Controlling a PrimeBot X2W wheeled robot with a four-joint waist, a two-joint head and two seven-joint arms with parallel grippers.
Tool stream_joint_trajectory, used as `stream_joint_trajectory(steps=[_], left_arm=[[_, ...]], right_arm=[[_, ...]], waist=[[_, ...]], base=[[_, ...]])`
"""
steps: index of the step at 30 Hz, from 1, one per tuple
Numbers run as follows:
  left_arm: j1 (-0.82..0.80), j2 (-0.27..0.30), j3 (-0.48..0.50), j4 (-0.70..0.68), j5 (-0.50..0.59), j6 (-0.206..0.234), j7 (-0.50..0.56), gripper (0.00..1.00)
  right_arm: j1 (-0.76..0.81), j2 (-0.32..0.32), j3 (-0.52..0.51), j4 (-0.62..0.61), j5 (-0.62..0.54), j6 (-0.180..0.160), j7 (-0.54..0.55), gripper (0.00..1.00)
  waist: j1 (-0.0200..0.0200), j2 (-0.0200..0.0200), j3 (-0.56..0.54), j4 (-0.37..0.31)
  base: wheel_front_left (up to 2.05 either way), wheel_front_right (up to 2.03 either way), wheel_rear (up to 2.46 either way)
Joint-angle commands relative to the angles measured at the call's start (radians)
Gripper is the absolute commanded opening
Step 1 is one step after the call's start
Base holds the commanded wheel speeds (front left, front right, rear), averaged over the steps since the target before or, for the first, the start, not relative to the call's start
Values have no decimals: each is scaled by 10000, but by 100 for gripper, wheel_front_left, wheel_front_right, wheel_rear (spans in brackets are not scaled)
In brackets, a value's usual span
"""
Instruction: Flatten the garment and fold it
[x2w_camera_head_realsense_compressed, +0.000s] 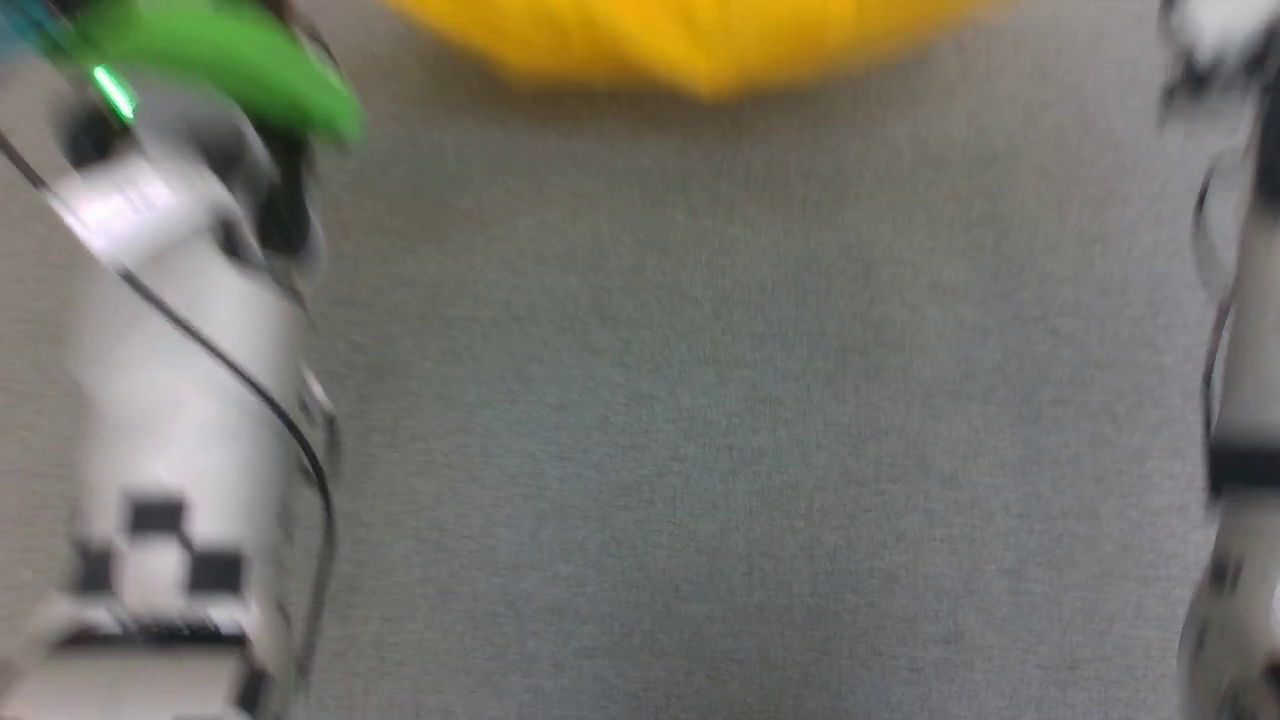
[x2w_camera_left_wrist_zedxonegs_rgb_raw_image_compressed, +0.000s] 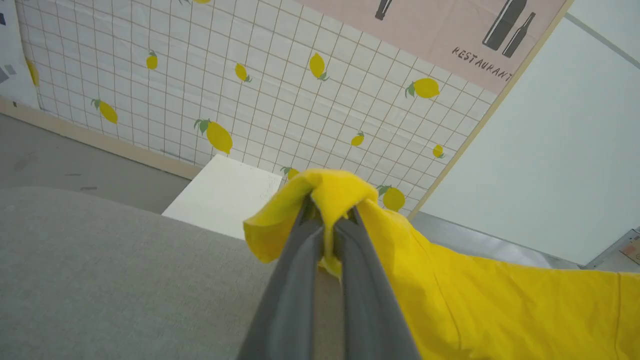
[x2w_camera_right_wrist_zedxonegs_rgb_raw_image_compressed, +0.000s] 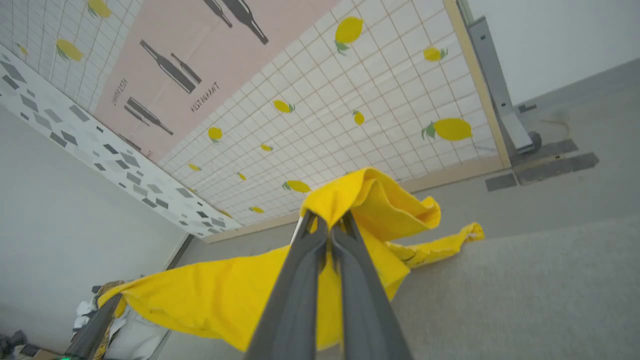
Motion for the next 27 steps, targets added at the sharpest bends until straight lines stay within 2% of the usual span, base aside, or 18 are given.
stream_joint_trajectory(steps=[1, 8, 13, 21, 27], left_arm=[[690, -235, 97, -188, -213, -20, -21, 0], [4384, -671, -34, -1688, -536, 405, 352, 0], [6819, -775, 92, -2854, -809, 944, 686, 0], [9750, -699, 541, -4552, -1379, 1802, 1642, 0], [10988, -351, 573, -5885, -1350, 2477, 2660, 0]], right_arm=[[971, 27, -174, -378, 432, -11, 135, 0], [5606, 497, -1328, -2588, 1409, -11, 311, 0], [7886, 681, -1236, -3534, 892, -11, 636, 0], [10339, 774, -1289, -4927, -213, -11, 1311, 0], [11399, 791, -1699, -6262, -1054, -11, 2369, 0]], waist=[[1, 0, -1773, 583], [1, 0, -2825, 670], [1, 0, -3283, 580], [1, 0, -3752, 370], [1, 0, -3817, 304]], base=[[0, 0, 0], [0, 0, 0], [0, 0, 0], [0, 0, 0], [0, 0, 0]])
